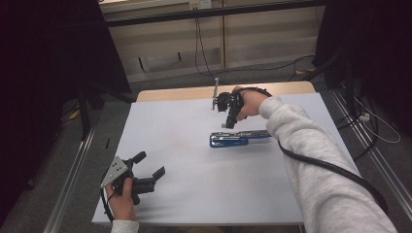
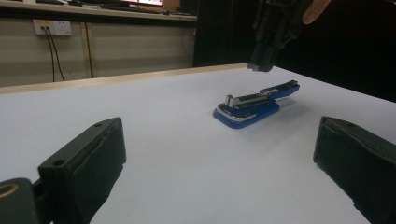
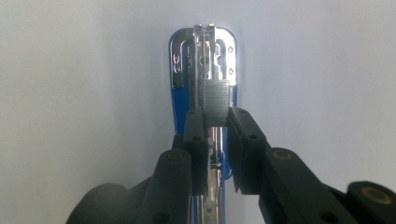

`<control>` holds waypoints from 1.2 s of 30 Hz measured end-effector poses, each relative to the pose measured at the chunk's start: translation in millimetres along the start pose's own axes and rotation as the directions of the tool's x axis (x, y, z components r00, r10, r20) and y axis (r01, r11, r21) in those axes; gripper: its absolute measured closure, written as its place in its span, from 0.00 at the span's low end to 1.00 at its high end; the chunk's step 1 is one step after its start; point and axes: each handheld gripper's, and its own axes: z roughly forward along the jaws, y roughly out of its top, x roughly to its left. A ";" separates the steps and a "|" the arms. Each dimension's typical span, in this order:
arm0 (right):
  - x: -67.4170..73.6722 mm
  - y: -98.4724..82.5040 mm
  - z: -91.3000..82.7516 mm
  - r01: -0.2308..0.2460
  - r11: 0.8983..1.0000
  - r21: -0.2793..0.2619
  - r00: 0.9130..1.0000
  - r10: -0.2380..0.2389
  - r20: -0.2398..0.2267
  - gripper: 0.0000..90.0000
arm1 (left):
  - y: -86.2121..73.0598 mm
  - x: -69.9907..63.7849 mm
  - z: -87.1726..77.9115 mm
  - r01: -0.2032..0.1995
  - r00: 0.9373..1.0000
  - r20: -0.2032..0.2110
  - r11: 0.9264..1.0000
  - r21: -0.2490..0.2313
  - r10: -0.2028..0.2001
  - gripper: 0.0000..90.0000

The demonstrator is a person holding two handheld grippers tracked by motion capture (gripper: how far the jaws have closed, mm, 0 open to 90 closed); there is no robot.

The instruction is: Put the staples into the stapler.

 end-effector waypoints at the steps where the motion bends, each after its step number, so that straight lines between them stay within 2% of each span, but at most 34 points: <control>1: -0.3 0.0 0.2 0.001 1.000 0.000 1.000 -0.001 0.003 0.87 | 0.1 -0.1 -0.6 -0.003 1.000 0.001 1.000 0.000 0.003 0.03; 25: -0.1 7.5 5.1 0.002 1.000 -0.009 1.000 -0.002 -0.007 0.87 | 0.7 -0.3 -1.4 0.002 1.000 0.005 1.000 -0.006 -0.002 0.03; 36: 0.4 18.4 6.1 0.013 1.000 -0.022 1.000 -0.013 -0.008 0.87 | 0.7 -0.2 -1.6 0.004 1.000 0.006 1.000 -0.004 -0.004 0.03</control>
